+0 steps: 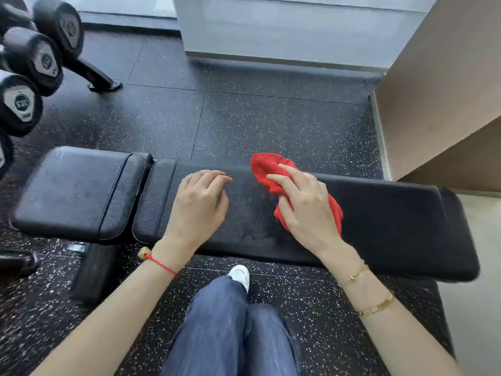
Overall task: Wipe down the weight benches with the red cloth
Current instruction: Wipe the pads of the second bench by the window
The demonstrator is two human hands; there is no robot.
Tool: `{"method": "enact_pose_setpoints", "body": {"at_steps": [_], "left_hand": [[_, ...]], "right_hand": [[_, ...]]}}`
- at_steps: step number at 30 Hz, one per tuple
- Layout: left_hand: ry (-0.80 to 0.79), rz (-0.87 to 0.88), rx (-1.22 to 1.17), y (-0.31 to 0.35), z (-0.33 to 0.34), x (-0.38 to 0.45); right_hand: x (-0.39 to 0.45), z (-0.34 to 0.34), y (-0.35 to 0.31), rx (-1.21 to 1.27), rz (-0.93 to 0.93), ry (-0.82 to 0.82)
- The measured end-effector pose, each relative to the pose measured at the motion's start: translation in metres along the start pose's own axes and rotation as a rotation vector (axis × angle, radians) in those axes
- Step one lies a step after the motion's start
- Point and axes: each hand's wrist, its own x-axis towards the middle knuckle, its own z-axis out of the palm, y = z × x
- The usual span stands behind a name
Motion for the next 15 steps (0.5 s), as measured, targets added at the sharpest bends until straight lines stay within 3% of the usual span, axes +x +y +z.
{"method": "enact_pose_setpoints", "body": {"at_steps": [9, 15], "left_hand": [[-0.03, -0.002, -0.039, 0.064, -0.198, 0.028], [-0.006, -0.108, -0.072, 0.091, -0.314, 0.044]], "right_hand": [[-0.003, -0.187, -0.099, -0.133, -0.008, -0.07], [0.013, -0.289, -0.156, -0.118, -0.009, -0.072]]}}
